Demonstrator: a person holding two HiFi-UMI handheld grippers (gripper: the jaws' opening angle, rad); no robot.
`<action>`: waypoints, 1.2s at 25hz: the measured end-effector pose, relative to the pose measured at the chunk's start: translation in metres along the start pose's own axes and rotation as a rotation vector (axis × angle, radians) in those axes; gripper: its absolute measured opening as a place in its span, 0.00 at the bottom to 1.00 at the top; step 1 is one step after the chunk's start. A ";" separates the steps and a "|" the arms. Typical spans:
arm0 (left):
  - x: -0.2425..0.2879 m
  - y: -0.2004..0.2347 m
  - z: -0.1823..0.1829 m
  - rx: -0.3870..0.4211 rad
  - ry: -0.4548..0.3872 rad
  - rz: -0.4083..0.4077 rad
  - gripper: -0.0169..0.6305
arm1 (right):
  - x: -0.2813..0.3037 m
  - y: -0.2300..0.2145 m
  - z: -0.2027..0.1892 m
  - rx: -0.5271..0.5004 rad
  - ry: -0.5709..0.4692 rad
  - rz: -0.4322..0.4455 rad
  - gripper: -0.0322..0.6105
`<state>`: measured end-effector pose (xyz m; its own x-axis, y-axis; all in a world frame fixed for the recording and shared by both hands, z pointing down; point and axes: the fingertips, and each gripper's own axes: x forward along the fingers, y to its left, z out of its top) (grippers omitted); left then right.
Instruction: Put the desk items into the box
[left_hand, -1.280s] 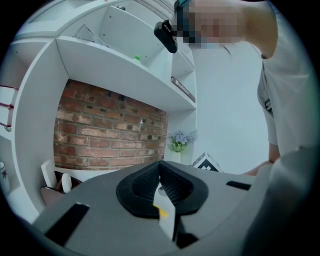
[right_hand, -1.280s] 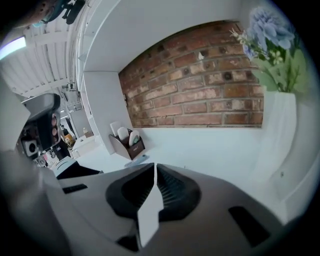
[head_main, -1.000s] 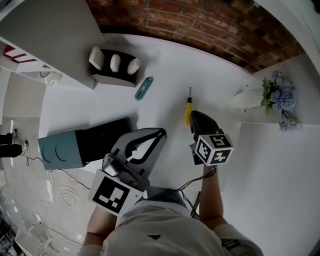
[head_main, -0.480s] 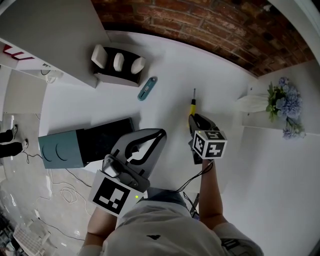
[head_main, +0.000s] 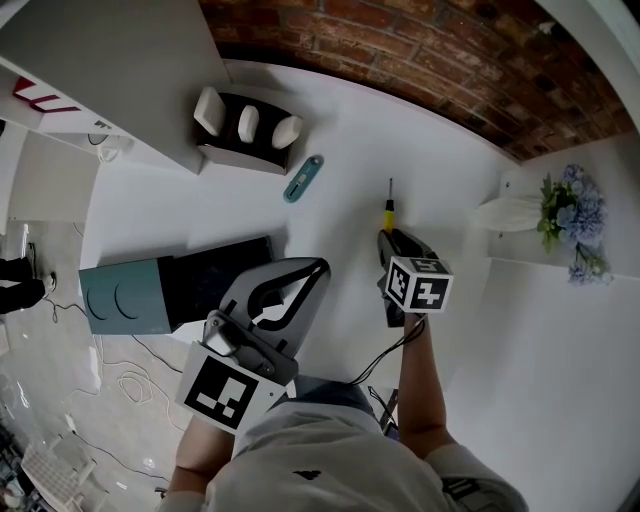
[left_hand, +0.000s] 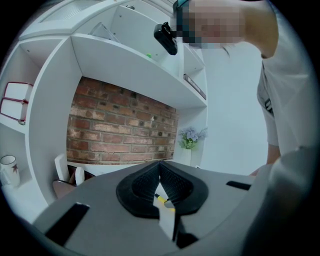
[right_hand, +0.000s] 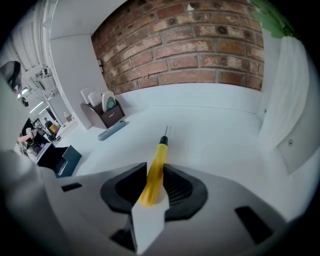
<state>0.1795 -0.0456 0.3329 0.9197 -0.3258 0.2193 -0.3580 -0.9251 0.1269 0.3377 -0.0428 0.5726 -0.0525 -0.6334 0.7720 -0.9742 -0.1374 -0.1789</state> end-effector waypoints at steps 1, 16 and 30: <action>-0.001 0.001 0.000 0.000 0.000 0.003 0.05 | 0.001 0.001 0.001 0.002 -0.002 0.001 0.22; -0.026 0.003 0.005 0.003 -0.022 0.040 0.05 | 0.000 0.015 -0.001 -0.128 0.014 -0.057 0.18; -0.064 0.007 0.009 -0.021 -0.055 0.108 0.05 | -0.034 0.098 0.034 -0.271 -0.120 0.129 0.18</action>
<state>0.1191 -0.0332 0.3115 0.8830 -0.4337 0.1794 -0.4579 -0.8800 0.1262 0.2514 -0.0605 0.5082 -0.1690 -0.7196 0.6735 -0.9850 0.1477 -0.0894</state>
